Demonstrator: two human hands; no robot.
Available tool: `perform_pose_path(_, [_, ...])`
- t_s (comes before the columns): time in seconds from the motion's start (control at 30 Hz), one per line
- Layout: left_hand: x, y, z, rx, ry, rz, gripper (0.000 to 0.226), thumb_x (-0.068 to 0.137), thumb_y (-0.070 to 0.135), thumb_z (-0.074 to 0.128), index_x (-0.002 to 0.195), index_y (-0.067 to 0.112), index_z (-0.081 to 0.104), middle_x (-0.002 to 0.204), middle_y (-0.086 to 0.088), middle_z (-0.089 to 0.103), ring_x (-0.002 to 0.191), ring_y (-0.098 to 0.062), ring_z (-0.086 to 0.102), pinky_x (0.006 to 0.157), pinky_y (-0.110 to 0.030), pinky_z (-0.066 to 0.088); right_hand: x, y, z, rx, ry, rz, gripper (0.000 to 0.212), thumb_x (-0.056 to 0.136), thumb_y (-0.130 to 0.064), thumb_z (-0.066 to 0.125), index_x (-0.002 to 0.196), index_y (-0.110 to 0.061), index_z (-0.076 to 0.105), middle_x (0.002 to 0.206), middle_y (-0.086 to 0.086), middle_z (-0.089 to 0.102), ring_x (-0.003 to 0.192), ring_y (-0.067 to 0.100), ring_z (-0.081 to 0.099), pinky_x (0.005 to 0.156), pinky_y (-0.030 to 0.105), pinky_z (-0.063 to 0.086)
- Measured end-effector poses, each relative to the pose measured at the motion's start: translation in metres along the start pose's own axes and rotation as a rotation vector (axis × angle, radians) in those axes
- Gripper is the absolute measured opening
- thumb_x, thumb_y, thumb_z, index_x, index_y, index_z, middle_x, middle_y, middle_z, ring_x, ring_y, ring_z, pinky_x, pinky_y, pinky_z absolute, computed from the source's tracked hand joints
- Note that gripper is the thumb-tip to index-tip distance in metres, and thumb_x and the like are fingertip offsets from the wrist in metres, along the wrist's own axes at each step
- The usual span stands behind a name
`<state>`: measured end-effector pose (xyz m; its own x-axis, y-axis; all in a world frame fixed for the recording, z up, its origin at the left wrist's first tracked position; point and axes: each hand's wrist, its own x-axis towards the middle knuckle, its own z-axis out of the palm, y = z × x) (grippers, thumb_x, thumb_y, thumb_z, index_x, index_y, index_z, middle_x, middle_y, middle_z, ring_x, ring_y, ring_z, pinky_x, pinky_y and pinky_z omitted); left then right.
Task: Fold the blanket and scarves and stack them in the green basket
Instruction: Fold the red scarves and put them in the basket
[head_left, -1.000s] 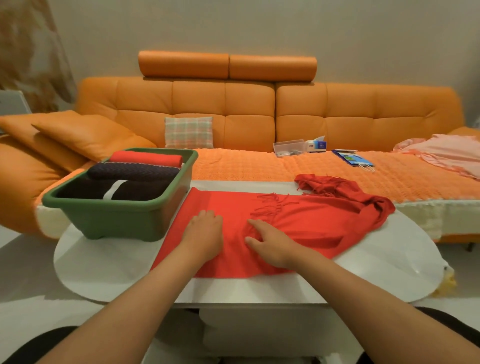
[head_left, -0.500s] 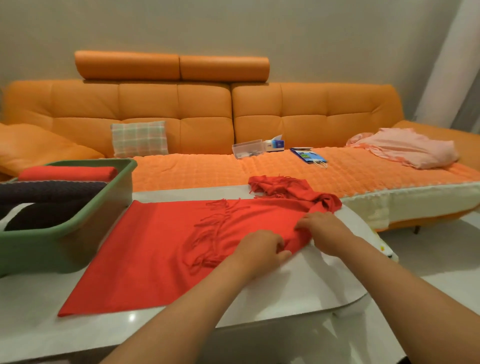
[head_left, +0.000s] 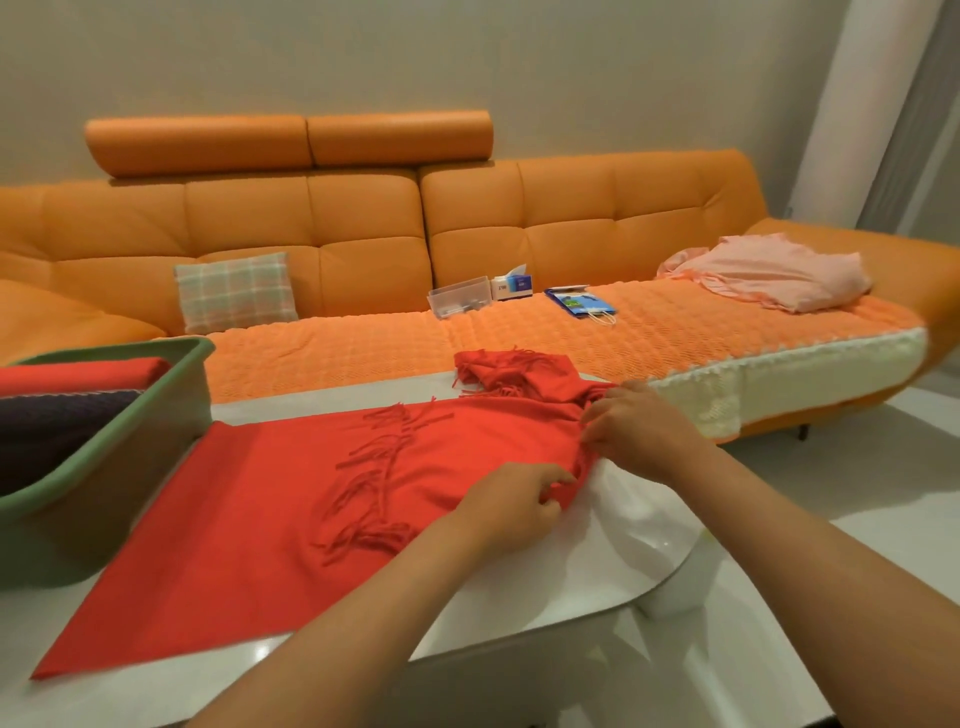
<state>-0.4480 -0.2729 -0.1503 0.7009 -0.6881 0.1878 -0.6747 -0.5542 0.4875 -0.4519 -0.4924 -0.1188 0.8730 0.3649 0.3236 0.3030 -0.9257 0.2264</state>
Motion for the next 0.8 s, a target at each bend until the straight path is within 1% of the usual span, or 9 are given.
perform_pose_path(0.07, [-0.003, 0.006, 0.003, -0.019, -0.008, -0.011, 0.041, 0.086, 0.016, 0.054, 0.124, 0.026, 0.067, 0.107, -0.001, 0.072, 0.096, -0.019, 0.064, 0.083, -0.028, 0.048, -0.005, -0.006, 0.000, 0.067, -0.042, -0.008, 0.023, 0.074, -0.014, 0.073, 0.080, -0.035, 0.079, 0.087, -0.015, 0.075, 0.083, 0.013, 0.066, 0.078, 0.025, 0.035])
perform_pose_path(0.17, [-0.006, 0.010, 0.003, -0.021, 0.001, -0.004, 0.031, 0.090, 0.019, 0.056, 0.114, 0.028, 0.073, 0.109, 0.006, 0.073, 0.095, -0.013, 0.065, 0.084, -0.028, 0.049, -0.012, -0.013, -0.003, 0.037, -0.159, 0.026, 0.021, 0.082, -0.021, 0.062, 0.088, -0.035, 0.077, 0.091, -0.012, 0.075, 0.089, 0.016, 0.064, 0.091, 0.030, 0.039])
perform_pose_path(0.33, [-0.015, 0.009, 0.007, -0.040, -0.122, 0.035, 0.020, 0.092, 0.021, 0.060, 0.076, 0.024, 0.071, 0.078, 0.011, 0.068, 0.063, 0.000, 0.050, 0.067, -0.026, 0.039, -0.026, -0.019, -0.030, -0.081, -0.338, 0.078, 0.017, 0.088, -0.018, 0.056, 0.091, -0.028, 0.070, 0.079, -0.006, 0.065, 0.072, 0.021, 0.051, 0.100, 0.031, 0.035])
perform_pose_path(0.4, [-0.016, 0.012, 0.005, -0.003, -0.211, 0.055, 0.018, 0.091, 0.021, 0.059, 0.079, 0.020, 0.072, 0.080, 0.012, 0.070, 0.069, -0.002, 0.057, 0.071, -0.026, 0.044, -0.028, -0.027, -0.039, -0.108, -0.499, 0.143, 0.010, 0.086, -0.017, 0.056, 0.080, -0.023, 0.061, 0.070, -0.004, 0.051, 0.063, 0.020, 0.044, 0.085, 0.031, 0.044])
perform_pose_path(0.47, [-0.009, 0.012, -0.001, -0.020, -0.291, 0.034, 0.021, 0.092, 0.027, 0.057, 0.079, 0.019, 0.072, 0.075, 0.013, 0.070, 0.067, -0.002, 0.060, 0.070, -0.022, 0.048, -0.028, -0.032, -0.042, -0.007, -0.601, 0.237, 0.019, 0.086, -0.027, 0.058, 0.069, -0.019, 0.054, 0.066, -0.002, 0.048, 0.058, 0.017, 0.044, 0.057, 0.027, 0.039])
perform_pose_path(0.53, [0.003, 0.011, -0.008, -0.080, -0.313, -0.019, 0.030, 0.095, 0.033, 0.054, 0.078, 0.016, 0.073, 0.071, 0.007, 0.071, 0.056, -0.003, 0.058, 0.063, -0.021, 0.049, -0.024, -0.028, -0.040, 0.146, -0.516, 0.349, 0.029, 0.087, -0.036, 0.055, 0.065, -0.018, 0.054, 0.065, -0.002, 0.053, 0.061, 0.019, 0.049, 0.050, 0.026, 0.032])
perform_pose_path(0.6, [0.018, 0.004, -0.015, -0.028, -0.190, 0.006, 0.029, 0.095, 0.028, 0.053, 0.080, 0.012, 0.072, 0.077, 0.001, 0.073, 0.059, -0.005, 0.060, 0.064, -0.025, 0.051, -0.014, -0.021, -0.031, 0.248, -0.302, 0.432, 0.024, 0.090, -0.032, 0.051, 0.071, -0.021, 0.060, 0.073, -0.001, 0.061, 0.073, 0.022, 0.057, 0.055, 0.027, 0.033])
perform_pose_path(0.7, [0.047, -0.017, -0.022, 0.084, 0.043, -0.024, 0.021, 0.092, 0.021, 0.053, 0.095, 0.021, 0.074, 0.096, 0.001, 0.074, 0.090, -0.018, 0.066, 0.081, -0.035, 0.052, 0.011, -0.009, -0.007, 0.350, -0.062, 0.551, 0.019, 0.092, -0.023, 0.052, 0.100, -0.027, 0.069, 0.106, 0.000, 0.068, 0.098, 0.024, 0.062, 0.072, 0.028, 0.040])
perform_pose_path(0.8, [0.081, -0.042, -0.027, 0.156, 0.124, -0.101, 0.028, 0.092, 0.017, 0.049, 0.103, 0.027, 0.073, 0.113, 0.002, 0.070, 0.105, -0.022, 0.063, 0.091, -0.037, 0.050, 0.041, 0.003, 0.021, 0.330, -0.056, 0.543, 0.031, 0.095, -0.022, 0.052, 0.124, -0.026, 0.061, 0.127, 0.003, 0.059, 0.116, 0.026, 0.055, 0.090, 0.036, 0.047])
